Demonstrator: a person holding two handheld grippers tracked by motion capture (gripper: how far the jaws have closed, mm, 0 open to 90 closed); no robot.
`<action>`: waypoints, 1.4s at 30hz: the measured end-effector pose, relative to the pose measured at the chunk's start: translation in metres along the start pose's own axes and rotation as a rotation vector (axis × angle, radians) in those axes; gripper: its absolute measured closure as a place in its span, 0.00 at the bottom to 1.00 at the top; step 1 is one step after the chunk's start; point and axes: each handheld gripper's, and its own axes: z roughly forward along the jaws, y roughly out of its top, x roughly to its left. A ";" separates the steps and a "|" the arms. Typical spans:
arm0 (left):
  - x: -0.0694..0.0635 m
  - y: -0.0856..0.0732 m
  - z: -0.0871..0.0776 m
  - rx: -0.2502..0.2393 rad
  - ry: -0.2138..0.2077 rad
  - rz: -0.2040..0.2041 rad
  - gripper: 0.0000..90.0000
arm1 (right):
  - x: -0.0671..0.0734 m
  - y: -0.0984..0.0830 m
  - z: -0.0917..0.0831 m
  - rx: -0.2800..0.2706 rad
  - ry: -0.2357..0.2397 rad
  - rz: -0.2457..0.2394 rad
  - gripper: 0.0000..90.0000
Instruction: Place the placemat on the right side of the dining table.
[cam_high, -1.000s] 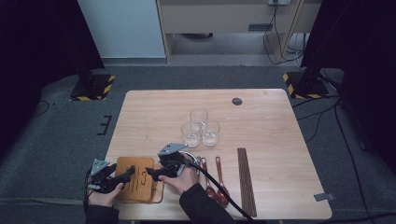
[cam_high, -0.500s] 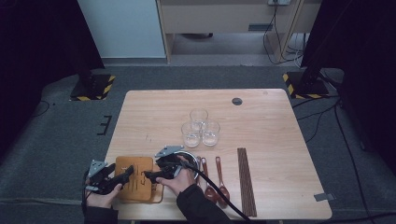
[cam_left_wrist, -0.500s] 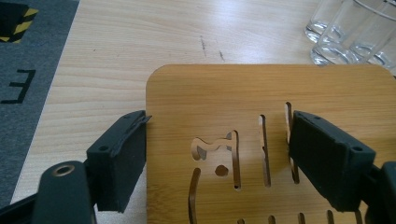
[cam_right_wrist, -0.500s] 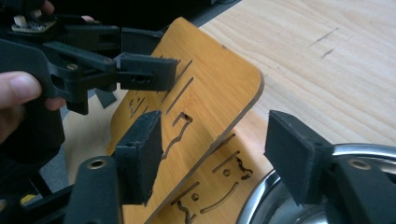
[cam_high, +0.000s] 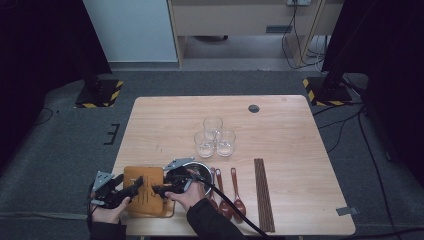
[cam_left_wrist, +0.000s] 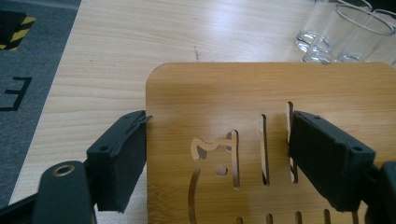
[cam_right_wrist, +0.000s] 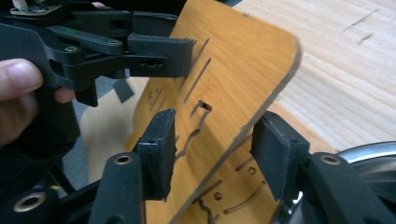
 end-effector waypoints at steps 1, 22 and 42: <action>0.000 0.000 0.000 0.000 0.000 0.000 0.22 | 0.000 0.000 0.000 0.000 0.000 0.000 0.56; -0.002 0.000 -0.005 -0.048 -0.037 -0.006 0.22 | -0.003 -0.002 0.002 -0.015 0.084 0.089 0.80; 0.000 0.001 -0.012 -0.113 -0.074 0.006 0.22 | -0.010 -0.003 -0.003 -0.052 0.232 0.183 0.97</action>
